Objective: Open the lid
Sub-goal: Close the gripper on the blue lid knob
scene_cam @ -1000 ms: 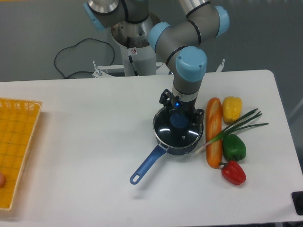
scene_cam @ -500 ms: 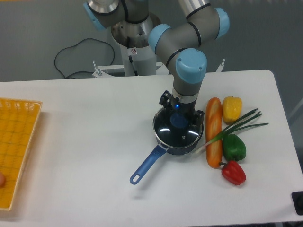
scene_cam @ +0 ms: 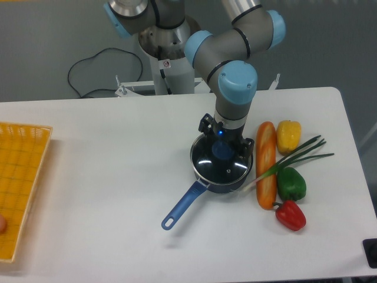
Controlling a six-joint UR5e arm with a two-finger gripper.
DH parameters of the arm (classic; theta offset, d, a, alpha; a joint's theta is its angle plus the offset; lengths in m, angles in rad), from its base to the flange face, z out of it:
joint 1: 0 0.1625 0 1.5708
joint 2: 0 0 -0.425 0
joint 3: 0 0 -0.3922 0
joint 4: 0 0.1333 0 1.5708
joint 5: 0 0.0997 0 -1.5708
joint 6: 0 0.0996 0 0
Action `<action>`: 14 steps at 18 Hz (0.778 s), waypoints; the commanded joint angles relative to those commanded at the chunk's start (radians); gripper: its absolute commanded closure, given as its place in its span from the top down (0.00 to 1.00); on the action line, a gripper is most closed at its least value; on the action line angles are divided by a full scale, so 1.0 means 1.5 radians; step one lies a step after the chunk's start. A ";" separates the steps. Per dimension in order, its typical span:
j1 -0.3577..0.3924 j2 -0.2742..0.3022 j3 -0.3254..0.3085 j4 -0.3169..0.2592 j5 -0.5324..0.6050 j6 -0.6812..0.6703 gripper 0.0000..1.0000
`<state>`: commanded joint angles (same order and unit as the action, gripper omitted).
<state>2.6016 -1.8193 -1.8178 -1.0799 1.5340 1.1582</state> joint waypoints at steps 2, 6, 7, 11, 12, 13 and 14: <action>0.000 0.000 0.001 0.000 0.000 0.000 0.86; 0.000 0.000 0.002 0.001 0.000 0.000 0.82; 0.000 0.000 0.003 0.001 0.000 0.000 0.81; 0.000 -0.001 0.003 0.001 0.000 0.001 0.77; 0.000 -0.001 0.003 0.001 0.000 0.001 0.75; 0.000 -0.001 0.003 0.001 0.000 0.001 0.74; 0.000 -0.001 0.003 0.001 0.000 0.001 0.72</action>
<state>2.6016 -1.8208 -1.8132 -1.0784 1.5340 1.1597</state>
